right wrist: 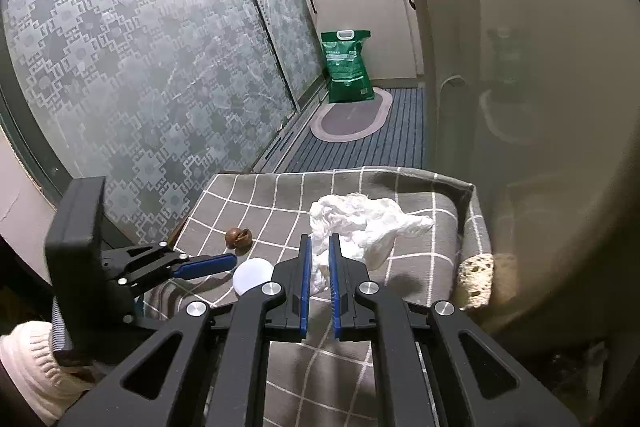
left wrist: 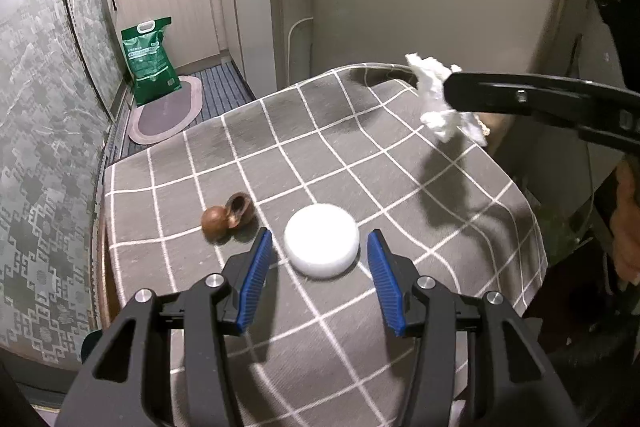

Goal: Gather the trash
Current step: 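Grasp the white tissues with the right tool while the left tool grasps the white ball, then carry white ball and tissues over the teal bin and release both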

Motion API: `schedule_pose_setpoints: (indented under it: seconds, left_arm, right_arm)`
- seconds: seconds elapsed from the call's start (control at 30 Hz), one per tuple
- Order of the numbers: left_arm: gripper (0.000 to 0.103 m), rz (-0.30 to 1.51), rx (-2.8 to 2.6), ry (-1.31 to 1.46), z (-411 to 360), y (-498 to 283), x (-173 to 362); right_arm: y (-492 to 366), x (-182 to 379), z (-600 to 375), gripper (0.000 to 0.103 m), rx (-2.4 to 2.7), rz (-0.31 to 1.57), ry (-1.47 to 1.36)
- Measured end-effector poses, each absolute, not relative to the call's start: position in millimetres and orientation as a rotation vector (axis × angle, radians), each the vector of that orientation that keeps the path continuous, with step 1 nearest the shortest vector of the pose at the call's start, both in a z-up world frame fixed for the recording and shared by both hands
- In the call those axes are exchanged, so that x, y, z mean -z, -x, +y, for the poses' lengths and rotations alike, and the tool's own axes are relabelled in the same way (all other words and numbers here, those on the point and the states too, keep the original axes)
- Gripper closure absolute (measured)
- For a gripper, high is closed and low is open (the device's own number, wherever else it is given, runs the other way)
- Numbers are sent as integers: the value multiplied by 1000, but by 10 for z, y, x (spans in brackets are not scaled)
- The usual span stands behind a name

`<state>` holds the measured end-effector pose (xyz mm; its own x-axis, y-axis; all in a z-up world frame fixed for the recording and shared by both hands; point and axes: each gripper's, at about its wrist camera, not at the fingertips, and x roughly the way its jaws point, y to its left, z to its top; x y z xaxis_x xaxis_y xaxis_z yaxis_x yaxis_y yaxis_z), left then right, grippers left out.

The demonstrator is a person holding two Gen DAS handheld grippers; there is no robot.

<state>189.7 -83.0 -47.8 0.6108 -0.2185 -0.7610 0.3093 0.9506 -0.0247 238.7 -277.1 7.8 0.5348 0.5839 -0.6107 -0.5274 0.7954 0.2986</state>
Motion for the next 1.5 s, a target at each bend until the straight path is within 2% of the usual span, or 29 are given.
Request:
schedule_pose_setpoints:
  seconds: [0.13,0.27,0.67,1.0,1.5]
  left_arm:
    - [50,864,306,-106,-870,-1943,505]
    - [61,859,302,-108,-862,-1969,519]
    - [61,822,325,-58,-642,-1810,382]
    - [61,791,230,17,53,-1658,217]
    - [61,854,147,33,772,-1390,425]
  right_arm:
    - [-2373,-103,-2788,95,-663,754,-86]
    - [-2370,-131,-2798,95,-666,746,-95]
    - [-2353,-205,-2524,95,-690,740,-74]
    - [-2288,-240,-1988,95,-754,747,-34]
    - [-2120,-433,-1180,95,-873,722,-13]
